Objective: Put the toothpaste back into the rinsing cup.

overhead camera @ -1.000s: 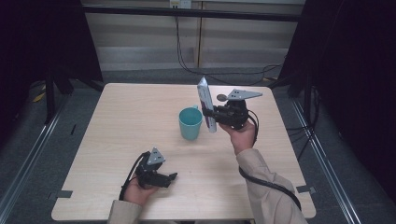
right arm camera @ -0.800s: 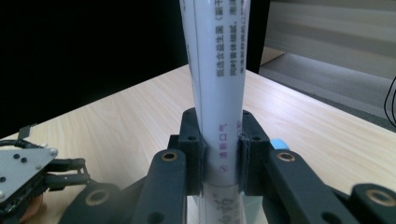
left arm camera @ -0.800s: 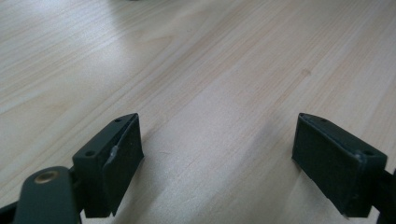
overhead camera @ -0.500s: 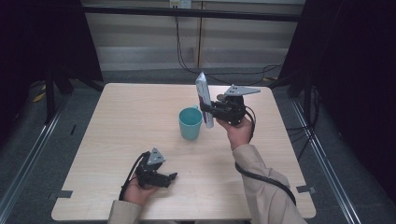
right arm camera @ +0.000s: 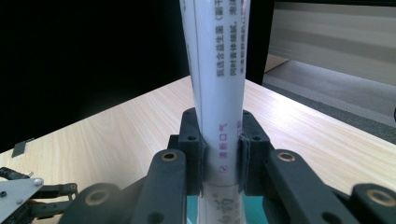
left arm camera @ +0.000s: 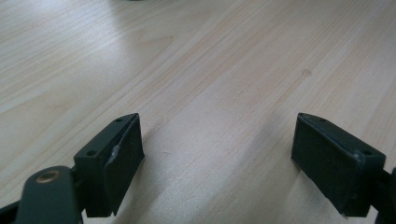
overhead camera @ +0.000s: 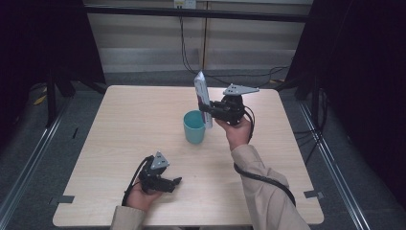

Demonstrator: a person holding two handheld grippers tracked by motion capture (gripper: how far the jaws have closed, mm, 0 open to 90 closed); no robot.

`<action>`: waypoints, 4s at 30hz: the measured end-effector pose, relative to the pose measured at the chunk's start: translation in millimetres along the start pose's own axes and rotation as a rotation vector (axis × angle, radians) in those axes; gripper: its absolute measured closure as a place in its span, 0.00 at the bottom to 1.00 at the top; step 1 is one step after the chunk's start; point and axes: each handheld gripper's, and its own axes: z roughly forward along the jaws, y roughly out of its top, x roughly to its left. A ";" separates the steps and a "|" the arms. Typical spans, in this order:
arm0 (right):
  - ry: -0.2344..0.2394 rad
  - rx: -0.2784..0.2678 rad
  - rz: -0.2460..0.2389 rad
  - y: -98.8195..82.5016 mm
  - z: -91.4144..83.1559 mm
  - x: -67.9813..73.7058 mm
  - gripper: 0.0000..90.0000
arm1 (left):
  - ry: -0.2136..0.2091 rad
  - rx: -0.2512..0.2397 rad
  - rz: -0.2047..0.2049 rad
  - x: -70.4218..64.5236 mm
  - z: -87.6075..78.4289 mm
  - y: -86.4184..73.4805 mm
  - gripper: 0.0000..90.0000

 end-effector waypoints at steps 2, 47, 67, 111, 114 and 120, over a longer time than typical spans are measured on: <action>0.004 0.001 -0.003 0.2 2.3 -0.1 0.84 | 0.001 0.000 0.000 0.0 0.0 0.0 0.18; 0.008 -0.016 -0.009 5.1 31.0 -4.1 0.83 | 0.003 0.001 0.004 0.3 -0.1 0.0 0.18; 0.002 0.004 -0.022 -20.7 50.8 -7.1 0.82 | 0.000 0.008 0.009 0.6 -0.4 0.0 0.18; 0.006 0.096 -0.053 -36.5 43.6 -2.7 0.75 | 0.002 0.007 0.008 0.6 -0.5 0.0 0.18; -0.004 0.100 -0.049 -37.7 40.6 -3.8 0.72 | 0.002 0.007 0.007 0.6 -0.5 0.0 0.18; -0.011 0.114 -0.055 -38.7 35.8 -3.6 0.64 | 0.002 0.006 0.006 0.5 -0.4 0.0 0.18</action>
